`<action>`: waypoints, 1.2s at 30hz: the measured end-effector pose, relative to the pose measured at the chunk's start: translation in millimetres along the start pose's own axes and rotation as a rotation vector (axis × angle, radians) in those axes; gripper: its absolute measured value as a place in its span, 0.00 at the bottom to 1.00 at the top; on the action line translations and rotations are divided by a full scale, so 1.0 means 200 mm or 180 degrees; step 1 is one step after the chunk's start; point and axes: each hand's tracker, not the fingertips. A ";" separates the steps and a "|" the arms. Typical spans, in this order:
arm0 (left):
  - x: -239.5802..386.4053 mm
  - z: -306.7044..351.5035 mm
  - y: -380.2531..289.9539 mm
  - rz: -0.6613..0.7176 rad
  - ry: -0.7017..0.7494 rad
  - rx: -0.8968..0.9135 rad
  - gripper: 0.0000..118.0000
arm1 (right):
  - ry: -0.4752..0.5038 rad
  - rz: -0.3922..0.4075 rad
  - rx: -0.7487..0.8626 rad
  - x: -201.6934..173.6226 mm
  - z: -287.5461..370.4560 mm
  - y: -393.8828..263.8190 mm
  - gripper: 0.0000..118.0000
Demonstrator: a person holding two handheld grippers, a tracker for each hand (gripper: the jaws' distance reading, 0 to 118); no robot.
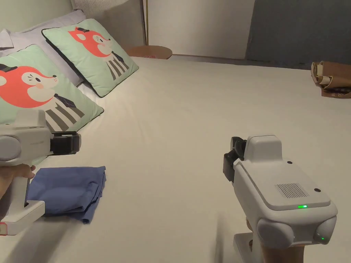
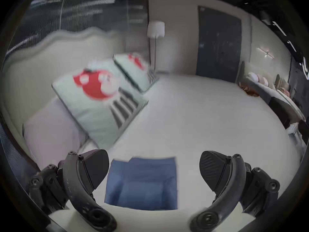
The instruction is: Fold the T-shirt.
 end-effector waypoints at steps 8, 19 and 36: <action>0.68 0.53 0.06 -0.0542 -0.0077 0.1337 0.91 | -0.0334 0.0038 0.0336 0.33 0.28 0.15 0.00; 1.32 0.68 -0.13 -0.0241 -0.0447 0.1994 0.90 | -0.0890 0.0215 0.0629 0.66 0.60 0.23 0.00; 1.53 0.72 -0.28 -0.0187 -0.0746 0.2032 0.00 | -0.1163 0.0171 0.0631 0.82 0.70 0.16 0.00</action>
